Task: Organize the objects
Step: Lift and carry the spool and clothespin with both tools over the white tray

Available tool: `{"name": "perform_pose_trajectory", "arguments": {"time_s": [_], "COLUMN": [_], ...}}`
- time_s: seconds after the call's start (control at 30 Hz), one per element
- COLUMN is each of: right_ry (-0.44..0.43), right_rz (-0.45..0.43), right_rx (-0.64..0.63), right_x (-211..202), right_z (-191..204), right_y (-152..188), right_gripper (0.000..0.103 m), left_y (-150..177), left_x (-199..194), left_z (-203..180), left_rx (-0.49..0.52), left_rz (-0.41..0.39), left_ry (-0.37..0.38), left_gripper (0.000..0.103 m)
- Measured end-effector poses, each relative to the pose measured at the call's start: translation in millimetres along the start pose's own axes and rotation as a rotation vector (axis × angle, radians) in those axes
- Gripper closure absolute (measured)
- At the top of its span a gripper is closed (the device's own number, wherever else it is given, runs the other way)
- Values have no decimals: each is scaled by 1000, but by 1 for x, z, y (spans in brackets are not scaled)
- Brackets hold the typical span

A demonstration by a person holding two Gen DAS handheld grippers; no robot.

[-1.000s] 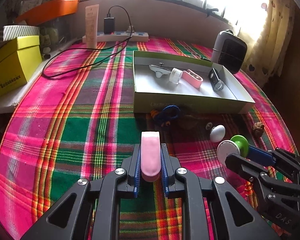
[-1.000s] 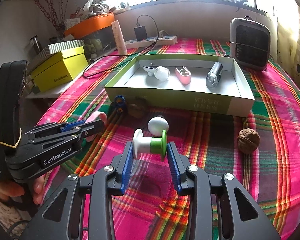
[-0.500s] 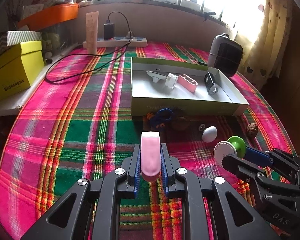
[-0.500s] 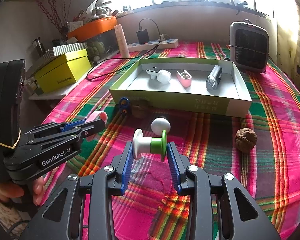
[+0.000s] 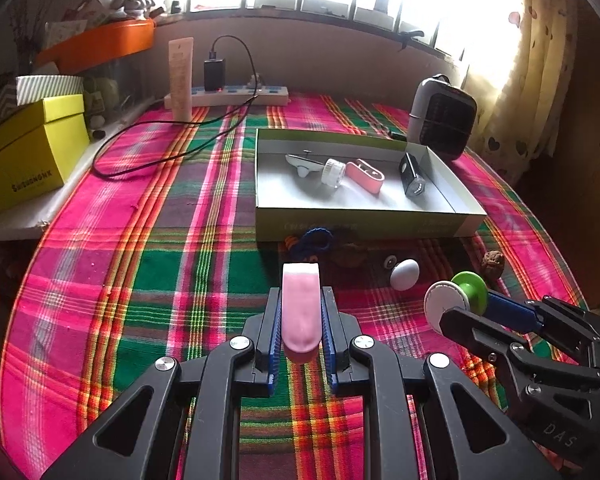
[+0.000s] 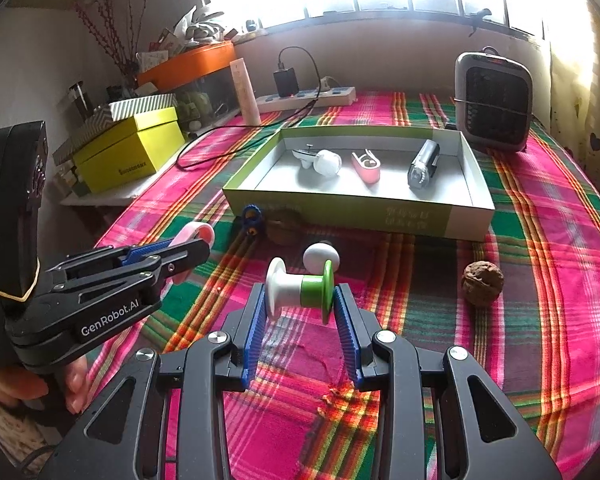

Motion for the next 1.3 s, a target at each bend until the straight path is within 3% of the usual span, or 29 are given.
{"name": "perform_pose_trajectory", "arguments": {"time_s": [0.43, 1.3], "right_ry": [3, 19], "right_rz": [-15, -26], "right_rx": [3, -13], "right_x": [1, 29], "right_z": [-4, -16], "right_y": [-10, -51], "right_gripper": [68, 68], "left_y": [-10, -56], "left_x": [-1, 29], "left_z": [-9, -1], "left_rx": [0, -12], "left_rz": [-13, -26], "left_ry": [48, 51], "left_gripper": [87, 87]}}
Point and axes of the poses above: each gripper's, at about its wrist camera, not at the fingertips, and x roughly the way its jaws point, z to its left, y to its underside, the point moved 9 cm from there along x, roughly the way its jaws point, and after that the axes turned 10 degrees about -z, right-handed, at the moved point
